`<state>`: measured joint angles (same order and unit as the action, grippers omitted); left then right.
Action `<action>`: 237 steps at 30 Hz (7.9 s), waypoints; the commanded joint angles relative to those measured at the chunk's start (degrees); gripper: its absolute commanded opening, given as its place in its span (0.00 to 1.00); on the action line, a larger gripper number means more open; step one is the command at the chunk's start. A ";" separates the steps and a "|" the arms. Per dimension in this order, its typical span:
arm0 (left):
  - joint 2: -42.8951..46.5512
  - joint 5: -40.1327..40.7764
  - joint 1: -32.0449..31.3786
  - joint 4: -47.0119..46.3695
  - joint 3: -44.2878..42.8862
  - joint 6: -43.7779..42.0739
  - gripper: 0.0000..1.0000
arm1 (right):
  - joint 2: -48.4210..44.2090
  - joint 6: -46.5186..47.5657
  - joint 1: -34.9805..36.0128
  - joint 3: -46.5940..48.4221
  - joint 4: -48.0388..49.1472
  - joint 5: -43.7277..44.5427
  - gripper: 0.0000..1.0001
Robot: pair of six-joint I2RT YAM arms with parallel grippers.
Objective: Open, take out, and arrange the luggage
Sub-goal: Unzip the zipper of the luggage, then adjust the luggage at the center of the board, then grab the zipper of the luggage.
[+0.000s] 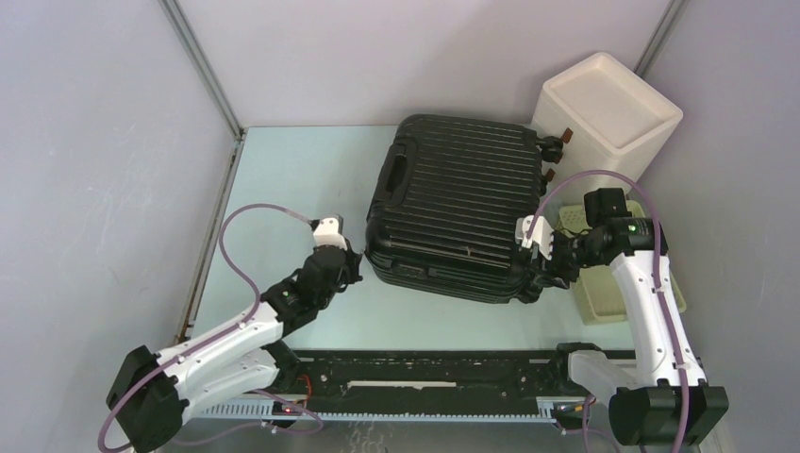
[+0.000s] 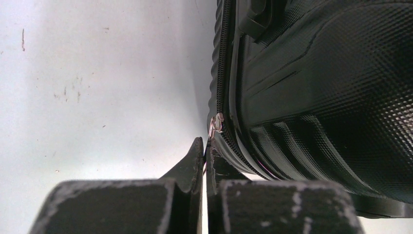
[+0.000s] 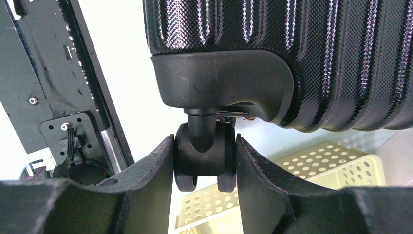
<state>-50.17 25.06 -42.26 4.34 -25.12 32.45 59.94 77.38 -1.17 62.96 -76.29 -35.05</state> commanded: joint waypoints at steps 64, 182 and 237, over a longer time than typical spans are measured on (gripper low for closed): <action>-16.82 -40.47 18.49 -14.27 -14.64 5.34 0.64 | 17.04 -92.46 -2.74 3.94 50.85 -2.84 0.80; -27.72 -46.26 -6.87 -83.98 21.10 -14.62 0.49 | -9.94 -19.20 -2.22 -13.04 15.39 -24.28 0.70; -31.08 -13.80 -21.99 -83.39 21.47 -27.19 0.04 | -10.20 -19.86 -1.03 -13.48 15.91 -23.20 0.70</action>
<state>-82.89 7.40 -63.90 -77.41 -2.87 7.44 50.13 58.15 -2.52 49.87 -61.36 -58.30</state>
